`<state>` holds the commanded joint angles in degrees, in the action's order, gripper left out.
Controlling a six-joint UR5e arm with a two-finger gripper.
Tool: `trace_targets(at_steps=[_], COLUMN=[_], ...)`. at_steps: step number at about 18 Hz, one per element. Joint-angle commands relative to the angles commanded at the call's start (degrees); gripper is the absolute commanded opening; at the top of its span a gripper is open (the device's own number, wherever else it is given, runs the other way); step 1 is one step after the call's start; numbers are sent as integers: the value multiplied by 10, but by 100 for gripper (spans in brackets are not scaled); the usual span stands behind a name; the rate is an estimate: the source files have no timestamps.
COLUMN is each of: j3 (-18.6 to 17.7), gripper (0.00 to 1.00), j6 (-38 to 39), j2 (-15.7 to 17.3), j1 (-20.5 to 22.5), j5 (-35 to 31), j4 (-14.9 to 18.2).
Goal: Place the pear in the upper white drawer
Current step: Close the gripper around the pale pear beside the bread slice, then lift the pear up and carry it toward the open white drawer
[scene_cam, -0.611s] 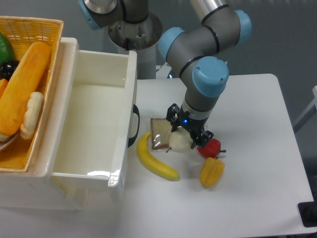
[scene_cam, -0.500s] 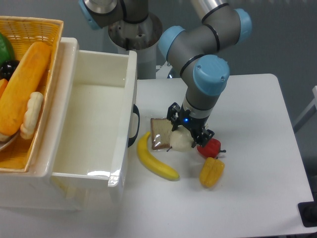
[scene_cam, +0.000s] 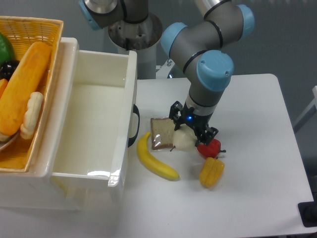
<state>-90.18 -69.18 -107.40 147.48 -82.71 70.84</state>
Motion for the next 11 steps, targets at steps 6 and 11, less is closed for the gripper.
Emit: trace_targets(at_steps=[6,11], j3=[18,34], gripper=[54,54], j6=[38,70], j2=[17,25], j1=[13,18], j5=[37,40], j4=[20,82])
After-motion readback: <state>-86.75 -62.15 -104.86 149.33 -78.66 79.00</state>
